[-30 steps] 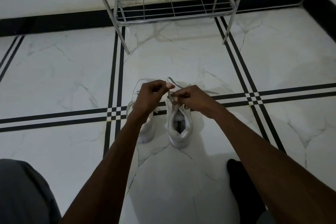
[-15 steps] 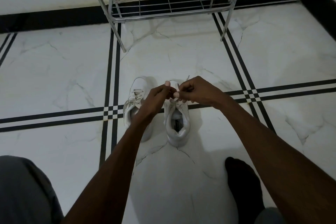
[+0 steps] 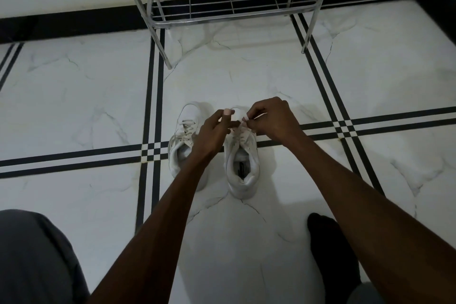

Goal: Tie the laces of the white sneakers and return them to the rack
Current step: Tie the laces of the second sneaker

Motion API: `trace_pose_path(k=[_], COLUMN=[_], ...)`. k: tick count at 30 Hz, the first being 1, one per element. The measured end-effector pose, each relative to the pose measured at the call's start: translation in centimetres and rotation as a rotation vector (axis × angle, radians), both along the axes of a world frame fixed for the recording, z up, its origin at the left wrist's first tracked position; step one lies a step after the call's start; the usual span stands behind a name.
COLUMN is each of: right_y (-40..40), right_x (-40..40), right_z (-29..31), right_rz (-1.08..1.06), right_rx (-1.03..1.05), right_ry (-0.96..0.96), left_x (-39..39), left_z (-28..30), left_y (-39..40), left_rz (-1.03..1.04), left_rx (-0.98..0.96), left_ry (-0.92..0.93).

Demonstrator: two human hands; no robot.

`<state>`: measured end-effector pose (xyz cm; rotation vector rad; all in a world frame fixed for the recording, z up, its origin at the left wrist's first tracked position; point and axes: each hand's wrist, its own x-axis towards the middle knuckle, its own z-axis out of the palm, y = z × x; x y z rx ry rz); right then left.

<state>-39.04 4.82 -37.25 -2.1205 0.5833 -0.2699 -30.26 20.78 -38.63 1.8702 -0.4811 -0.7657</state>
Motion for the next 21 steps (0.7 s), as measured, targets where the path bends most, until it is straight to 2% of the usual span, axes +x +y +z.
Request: trace_pose_path(k=[5, 8, 11, 15, 17, 21], right_y=[-0.2, -0.2, -0.1, 0.1, 0.2, 0.7], right_x=[-0.8, -1.1, -1.2, -1.2, -1.2, -1.1], right_z=[0.0, -0.1, 0.2, 0.4, 0.3, 0.4], right_rz=[-0.091, -0.11, -0.098, -0.102, -0.1, -0.089], right_rx=[0.35, 0.512, 0.612, 0.676, 0.69, 0.672], right_ry=[-0.02, -0.017, -0.019, -0.019, -0.017, -0.001], left_x=[1.3, 2.2, 3.2, 3.6, 3.4, 1.7], left_z=[-0.9, -0.1, 0.9, 1.5, 1.3, 0.4], left_y=[0.6, 1.3, 2.2, 3.3, 3.5, 2.3], left_rz=[-0.058, 0.011, 0.084, 0.152, 0.155, -0.045], left_rx=[0.155, 0.211, 0.298, 0.375, 0.331, 0.234], left_ry=[-0.305, -0.517, -0.61, -0.619, -0.607, -0.527])
